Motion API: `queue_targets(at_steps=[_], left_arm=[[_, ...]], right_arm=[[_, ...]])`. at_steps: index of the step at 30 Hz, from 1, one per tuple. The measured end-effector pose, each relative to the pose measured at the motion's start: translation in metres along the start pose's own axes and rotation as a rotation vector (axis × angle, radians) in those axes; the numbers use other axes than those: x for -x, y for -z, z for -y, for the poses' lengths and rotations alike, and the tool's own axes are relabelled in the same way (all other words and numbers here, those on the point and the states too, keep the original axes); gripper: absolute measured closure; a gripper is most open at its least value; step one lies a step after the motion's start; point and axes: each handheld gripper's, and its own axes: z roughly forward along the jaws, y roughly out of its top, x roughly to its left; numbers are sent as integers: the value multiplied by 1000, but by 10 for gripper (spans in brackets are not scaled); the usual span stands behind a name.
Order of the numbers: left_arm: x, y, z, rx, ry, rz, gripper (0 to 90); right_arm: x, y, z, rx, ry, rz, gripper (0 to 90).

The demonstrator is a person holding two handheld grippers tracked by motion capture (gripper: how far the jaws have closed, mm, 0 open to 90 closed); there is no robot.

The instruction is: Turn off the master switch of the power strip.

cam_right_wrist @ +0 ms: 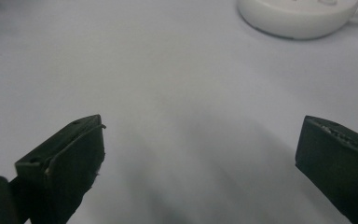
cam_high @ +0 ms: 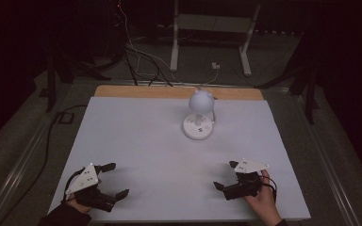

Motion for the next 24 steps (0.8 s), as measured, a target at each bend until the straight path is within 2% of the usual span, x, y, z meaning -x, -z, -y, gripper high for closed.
queue_targets(at_steps=[9, 15, 19, 24], left_arm=[[0, 0, 0, -1, 1, 4, 3], [0, -1, 0, -3, 3, 6, 3], [0, -1, 0, -6, 3, 4, 3], [0, -2, 0, -7, 2, 4, 3]], right_arm=[[4, 8, 19, -49, 11, 26, 9], [9, 9, 21, -57, 1, 44, 9], [10, 6, 21, -74, 4, 44, 9], [11, 5, 21, -71, 4, 41, 9]])
